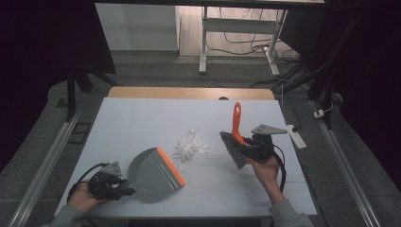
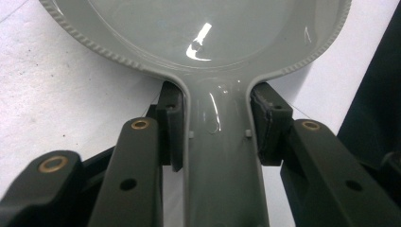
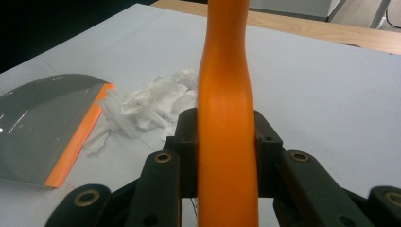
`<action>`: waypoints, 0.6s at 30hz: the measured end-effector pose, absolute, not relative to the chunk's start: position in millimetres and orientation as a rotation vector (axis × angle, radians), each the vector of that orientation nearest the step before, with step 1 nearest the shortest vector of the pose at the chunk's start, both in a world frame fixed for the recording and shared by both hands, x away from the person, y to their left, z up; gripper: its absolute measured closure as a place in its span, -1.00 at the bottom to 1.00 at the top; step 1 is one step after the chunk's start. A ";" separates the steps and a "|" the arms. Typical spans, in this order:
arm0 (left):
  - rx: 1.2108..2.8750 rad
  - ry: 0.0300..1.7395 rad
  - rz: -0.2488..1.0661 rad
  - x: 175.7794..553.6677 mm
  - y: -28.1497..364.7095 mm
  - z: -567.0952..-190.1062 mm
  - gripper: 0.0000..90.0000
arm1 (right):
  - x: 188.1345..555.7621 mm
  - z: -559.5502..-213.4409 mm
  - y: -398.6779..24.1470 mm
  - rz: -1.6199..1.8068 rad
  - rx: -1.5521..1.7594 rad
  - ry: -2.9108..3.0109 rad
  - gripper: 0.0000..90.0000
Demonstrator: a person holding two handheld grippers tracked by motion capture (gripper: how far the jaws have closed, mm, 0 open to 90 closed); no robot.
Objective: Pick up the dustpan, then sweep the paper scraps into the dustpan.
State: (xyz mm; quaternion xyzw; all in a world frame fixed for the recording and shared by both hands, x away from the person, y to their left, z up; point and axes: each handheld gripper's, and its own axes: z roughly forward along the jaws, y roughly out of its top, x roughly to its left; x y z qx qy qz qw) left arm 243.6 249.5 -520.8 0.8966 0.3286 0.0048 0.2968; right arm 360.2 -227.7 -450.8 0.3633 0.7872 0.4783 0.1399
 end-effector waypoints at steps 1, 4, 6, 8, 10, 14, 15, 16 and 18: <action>2.385 0.873 0.013 243.5 249.4 -520.8 0.37 | 360.2 -450.8 -227.7 1.382 1.050 2.275 0.56; 2.385 0.874 0.016 243.3 249.2 -520.3 0.37 | 365.1 -449.6 -223.5 1.388 1.045 2.275 0.56; 2.387 0.873 0.016 243.6 249.0 -520.4 0.37 | 371.3 -448.2 -218.5 1.395 1.048 2.275 0.56; 2.388 0.873 0.014 244.0 248.9 -520.4 0.37 | 373.7 -448.2 -216.7 1.397 1.049 2.277 0.56; 2.387 0.872 0.013 244.3 249.0 -520.7 0.37 | 378.1 -448.7 -212.8 1.386 1.055 2.286 0.56; 2.386 0.869 0.016 244.0 248.5 -520.8 0.37 | 384.8 -450.1 -206.3 1.355 1.067 2.298 0.56; 2.388 0.867 0.018 244.1 248.1 -520.7 0.37 | 386.4 -450.2 -205.0 1.355 1.070 2.299 0.56; 2.392 0.862 0.019 244.3 247.9 -520.5 0.37 | 387.8 -450.1 -203.8 1.351 1.076 2.301 0.56; 2.391 0.863 0.018 244.3 246.7 -520.3 0.37 | 390.9 -450.1 -200.9 1.342 1.083 2.302 0.56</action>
